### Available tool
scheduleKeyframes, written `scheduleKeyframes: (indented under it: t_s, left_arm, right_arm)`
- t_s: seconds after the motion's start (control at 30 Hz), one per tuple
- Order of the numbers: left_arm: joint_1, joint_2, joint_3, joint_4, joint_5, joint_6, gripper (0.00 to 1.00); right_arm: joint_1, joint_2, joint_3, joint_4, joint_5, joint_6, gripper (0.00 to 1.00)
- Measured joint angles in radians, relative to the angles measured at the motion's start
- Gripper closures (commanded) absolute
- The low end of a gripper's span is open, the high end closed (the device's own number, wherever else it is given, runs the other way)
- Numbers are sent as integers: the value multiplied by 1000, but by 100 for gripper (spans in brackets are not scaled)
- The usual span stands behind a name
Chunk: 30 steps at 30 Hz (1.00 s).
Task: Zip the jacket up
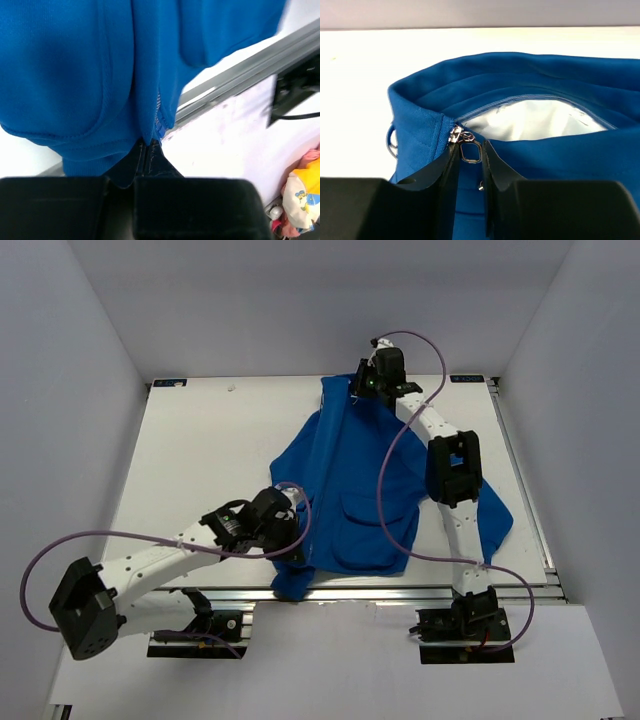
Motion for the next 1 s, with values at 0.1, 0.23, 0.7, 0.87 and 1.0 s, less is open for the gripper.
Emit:
scheduleKeyframes:
  t_s: [0.1, 0.23, 0.7, 0.87, 1.0]
  left_arm:
    - [-4, 84, 61, -86, 17, 14, 8]
    - [-35, 155, 127, -288, 43, 10, 2]
    - [330, 209, 590, -268, -373, 29, 2]
    - [489, 216, 658, -222, -414, 57, 2]
    - [566, 213, 726, -213, -436, 68, 2]
  right_arm:
    - [-22, -38, -76, 68, -77, -8, 24]
    - [-93, -123, -149, 137, -105, -47, 11]
    - [-136, -993, -730, -81, 81, -32, 11]
    - [-138, -1254, -991, -159, 209, 5, 11]
    - [-140, -1434, -1124, -203, 285, 20, 10]
